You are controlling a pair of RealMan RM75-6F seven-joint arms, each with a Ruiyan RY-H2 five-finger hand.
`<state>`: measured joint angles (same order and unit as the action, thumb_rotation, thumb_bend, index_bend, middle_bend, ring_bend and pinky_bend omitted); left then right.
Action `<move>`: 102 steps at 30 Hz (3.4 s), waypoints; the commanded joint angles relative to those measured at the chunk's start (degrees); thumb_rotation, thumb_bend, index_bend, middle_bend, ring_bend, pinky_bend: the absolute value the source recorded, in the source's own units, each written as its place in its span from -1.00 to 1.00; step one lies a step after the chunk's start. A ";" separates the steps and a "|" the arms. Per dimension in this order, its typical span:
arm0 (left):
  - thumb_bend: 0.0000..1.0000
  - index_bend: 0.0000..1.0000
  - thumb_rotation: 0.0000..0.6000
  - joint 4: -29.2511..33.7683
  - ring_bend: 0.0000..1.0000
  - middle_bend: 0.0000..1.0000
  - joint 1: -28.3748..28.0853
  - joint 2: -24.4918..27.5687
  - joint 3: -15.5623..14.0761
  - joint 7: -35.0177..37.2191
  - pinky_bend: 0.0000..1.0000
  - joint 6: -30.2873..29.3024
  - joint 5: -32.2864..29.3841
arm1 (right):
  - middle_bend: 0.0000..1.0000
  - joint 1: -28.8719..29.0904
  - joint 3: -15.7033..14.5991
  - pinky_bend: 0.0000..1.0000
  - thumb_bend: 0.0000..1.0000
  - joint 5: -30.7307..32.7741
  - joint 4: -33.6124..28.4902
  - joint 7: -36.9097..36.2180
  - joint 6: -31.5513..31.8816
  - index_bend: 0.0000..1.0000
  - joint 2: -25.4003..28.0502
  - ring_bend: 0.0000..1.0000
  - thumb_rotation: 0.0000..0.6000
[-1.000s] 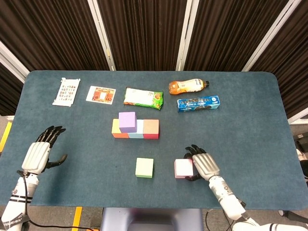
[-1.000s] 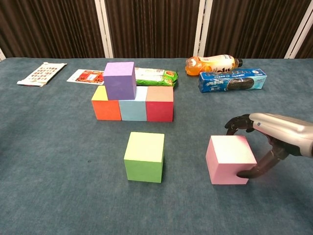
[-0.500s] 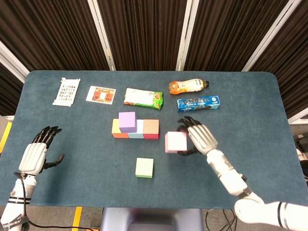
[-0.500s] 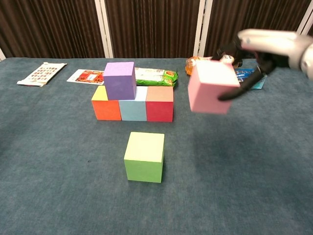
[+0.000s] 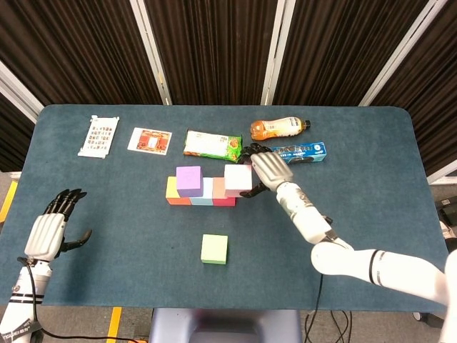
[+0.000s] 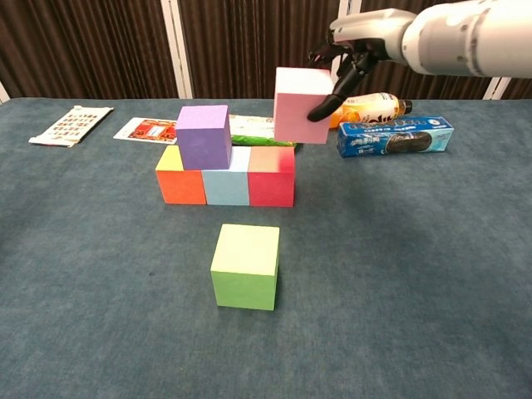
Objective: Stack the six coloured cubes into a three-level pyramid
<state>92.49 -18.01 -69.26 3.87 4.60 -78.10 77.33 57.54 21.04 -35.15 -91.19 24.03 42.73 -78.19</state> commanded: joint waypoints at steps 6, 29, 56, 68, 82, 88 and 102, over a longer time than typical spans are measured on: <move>-0.39 -0.70 1.00 -0.42 -0.94 -0.82 0.99 -0.06 0.34 1.21 -0.72 0.88 -0.60 | -0.48 8.76 -1.93 -0.55 -0.46 6.98 13.16 0.58 -5.23 0.11 -7.82 -0.70 1.00; -0.39 -0.70 1.00 -2.30 -0.94 -0.82 2.71 -1.12 0.91 4.00 -0.72 2.02 0.16 | -0.49 13.45 -5.08 -0.61 -0.46 9.63 18.95 -3.11 -5.14 0.03 -12.32 -0.76 1.00; -0.39 -0.70 1.00 -4.67 -0.94 -0.84 3.59 -2.04 1.22 6.82 -0.72 3.22 0.97 | -0.52 16.18 -6.20 -0.64 -0.46 14.72 19.83 0.61 -1.41 -0.03 -15.07 -0.79 1.00; -0.38 -0.71 1.00 -5.06 -0.94 -0.85 3.66 -2.26 1.29 7.20 -0.72 3.80 1.21 | -0.55 16.28 -6.32 -0.69 -0.46 15.46 19.74 1.72 -0.92 -0.33 -15.45 -0.83 1.00; -0.39 -0.70 1.00 -4.98 -0.95 -0.85 1.45 -0.97 1.85 8.38 -0.72 5.94 3.63 | -0.57 14.69 -5.95 -0.76 -0.45 15.24 13.01 1.47 0.66 -0.76 -11.48 -0.88 1.00; -0.37 -0.63 1.00 -6.24 -0.90 -0.79 -4.26 1.74 3.63 16.59 -0.72 12.02 6.65 | -0.61 11.04 -5.73 -0.76 -0.46 13.64 3.14 -0.38 3.78 -0.85 -3.79 -0.90 1.00; -0.36 -0.43 -0.91 -16.86 -0.85 -0.72 -22.79 0.16 6.51 42.95 -0.80 34.52 8.63 | -0.63 -1.68 -6.34 -0.76 -0.46 4.68 -16.58 -6.18 15.98 -0.87 13.28 -0.91 1.00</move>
<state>78.86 -36.92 -67.92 9.68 43.41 -47.65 85.39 57.77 15.15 -28.75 -105.79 18.83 56.93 -66.79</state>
